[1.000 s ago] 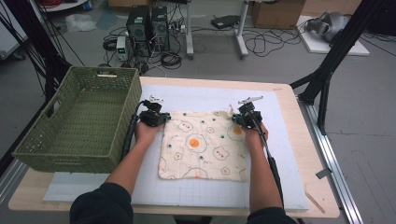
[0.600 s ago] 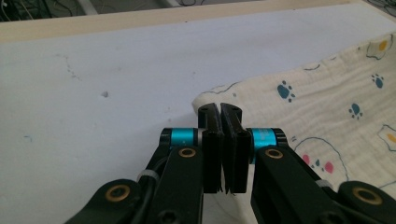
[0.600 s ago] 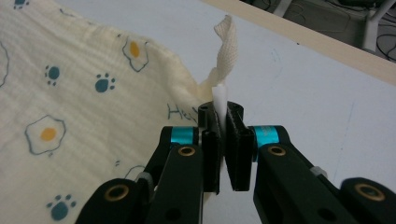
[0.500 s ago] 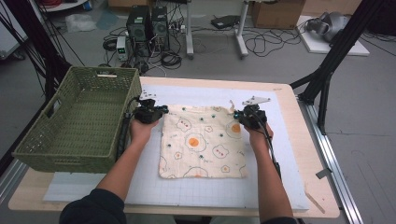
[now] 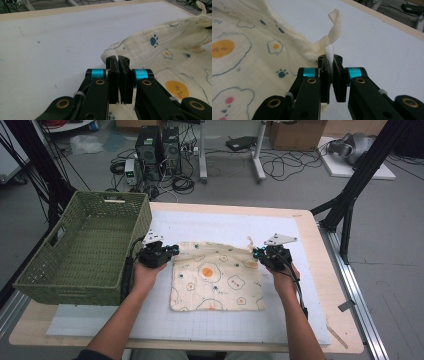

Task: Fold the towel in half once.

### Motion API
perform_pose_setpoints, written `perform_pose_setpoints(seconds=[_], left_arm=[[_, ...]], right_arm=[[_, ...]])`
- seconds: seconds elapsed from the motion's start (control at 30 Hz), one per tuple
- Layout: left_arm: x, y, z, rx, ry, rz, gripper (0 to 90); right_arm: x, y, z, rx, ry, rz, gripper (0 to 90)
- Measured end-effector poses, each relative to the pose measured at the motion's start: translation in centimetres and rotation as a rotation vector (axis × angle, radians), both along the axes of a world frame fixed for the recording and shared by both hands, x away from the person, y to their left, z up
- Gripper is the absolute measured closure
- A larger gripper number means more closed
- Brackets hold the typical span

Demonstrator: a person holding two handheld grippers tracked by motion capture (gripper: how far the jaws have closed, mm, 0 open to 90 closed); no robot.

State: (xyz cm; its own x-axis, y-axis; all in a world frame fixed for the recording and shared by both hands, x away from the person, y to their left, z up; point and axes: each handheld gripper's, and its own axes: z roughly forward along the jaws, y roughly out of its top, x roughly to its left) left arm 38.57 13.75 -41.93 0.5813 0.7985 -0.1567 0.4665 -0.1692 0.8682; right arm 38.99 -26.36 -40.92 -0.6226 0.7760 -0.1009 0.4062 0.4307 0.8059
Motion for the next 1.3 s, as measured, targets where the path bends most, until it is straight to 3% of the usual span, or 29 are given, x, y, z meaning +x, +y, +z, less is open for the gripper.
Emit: perform_pose_setpoints(seconds=[0.07,0.13,0.67,0.93,1.3], left_arm=[[-0.6,-0.1,0.1,0.004,-0.031,-0.006,86.6],[-1.2,-0.2,0.2,-0.006,-0.038,-0.017,86.6],[-7.1,0.7,0.2,-0.017,-0.087,-0.12,86.5],[-9.7,0.9,-0.3,-0.004,-0.084,-0.164,86.4],[-11.8,1.2,-0.7,0.039,-0.086,-0.211,86.4]], right_arm=[[-0.4,0.2,0.4,0.004,-0.013,0.011,83.8],[-1.2,0.4,0.6,0.006,-0.041,0.019,83.5],[-6.3,-1.6,-1.4,0.03,-0.013,0.05,85.0],[-9.0,-2.2,-1.7,0.024,-0.015,0.068,85.1],[-11.1,-2.7,-2.2,0.021,0.009,0.099,85.2]])
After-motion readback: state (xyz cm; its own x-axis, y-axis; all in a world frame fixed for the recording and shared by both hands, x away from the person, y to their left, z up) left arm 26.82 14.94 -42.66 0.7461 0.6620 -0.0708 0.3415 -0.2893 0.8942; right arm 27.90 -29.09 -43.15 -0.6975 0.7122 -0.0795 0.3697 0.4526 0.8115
